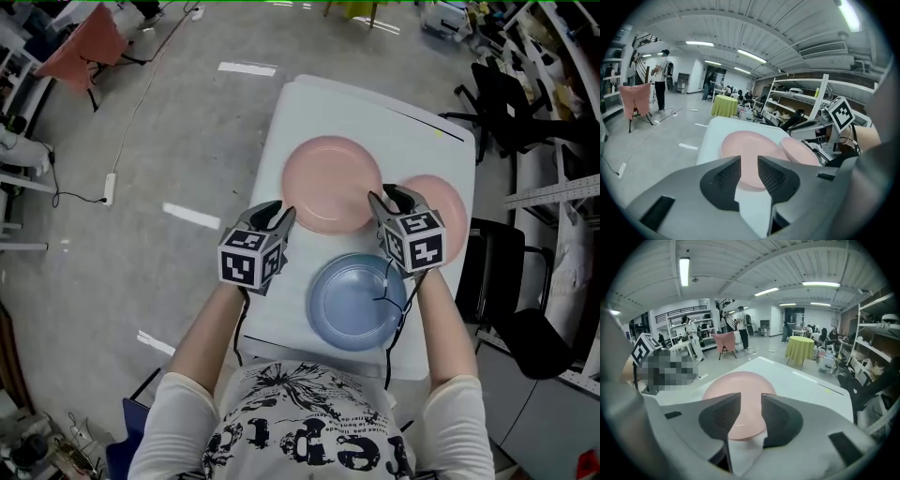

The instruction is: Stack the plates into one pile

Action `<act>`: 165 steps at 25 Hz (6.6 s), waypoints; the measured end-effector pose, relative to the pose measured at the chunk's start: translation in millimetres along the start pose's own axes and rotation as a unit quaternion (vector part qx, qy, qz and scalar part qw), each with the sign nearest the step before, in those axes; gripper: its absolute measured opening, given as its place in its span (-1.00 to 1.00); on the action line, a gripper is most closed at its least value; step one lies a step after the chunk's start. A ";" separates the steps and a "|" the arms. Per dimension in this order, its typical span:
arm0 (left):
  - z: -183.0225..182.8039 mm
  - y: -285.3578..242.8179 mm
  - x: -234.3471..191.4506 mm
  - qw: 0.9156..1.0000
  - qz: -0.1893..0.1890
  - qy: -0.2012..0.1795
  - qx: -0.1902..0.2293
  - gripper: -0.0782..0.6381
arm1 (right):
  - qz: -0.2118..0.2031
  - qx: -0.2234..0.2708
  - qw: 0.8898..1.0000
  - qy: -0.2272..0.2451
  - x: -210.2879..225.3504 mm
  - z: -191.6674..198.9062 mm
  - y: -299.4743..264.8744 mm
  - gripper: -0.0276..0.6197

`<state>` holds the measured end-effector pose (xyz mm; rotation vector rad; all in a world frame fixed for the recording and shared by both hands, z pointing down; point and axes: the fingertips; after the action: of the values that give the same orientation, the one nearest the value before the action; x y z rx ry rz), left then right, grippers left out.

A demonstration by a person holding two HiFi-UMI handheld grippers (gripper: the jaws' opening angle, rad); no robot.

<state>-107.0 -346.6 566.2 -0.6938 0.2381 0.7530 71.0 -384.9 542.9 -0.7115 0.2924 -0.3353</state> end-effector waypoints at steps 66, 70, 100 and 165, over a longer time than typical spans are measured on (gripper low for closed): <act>4.6 -18.5 -63.7 0.989 -0.029 0.141 -0.041 -0.66 | -0.005 -0.187 0.981 -0.048 19.4 19.6 -76.5 -0.77; -10.4 3.3 -46.5 0.993 -0.013 0.114 -0.035 -0.67 | 0.003 -0.178 0.982 -0.070 13.6 16.0 -42.5 -0.78; 67.5 60.7 121.8 0.991 0.105 0.031 -0.073 -0.70 | 0.089 -0.199 0.961 -0.173 -19.7 176.1 183.5 -0.78; 183.6 14.0 142.6 0.986 -0.042 -0.049 -0.157 0.12 | 0.091 -0.278 0.956 -0.029 -18.2 300.0 171.2 -0.35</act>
<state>-22.4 -141.2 635.9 -0.9555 -0.0012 0.7495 200.1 -81.0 646.0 -1.2360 0.3997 -0.0492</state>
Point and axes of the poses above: the fingertips, and each gripper's own axes: y backward along the fingers, x to its right, z out of its underside, and after that the axes turned 13 degrees about z, right-handed
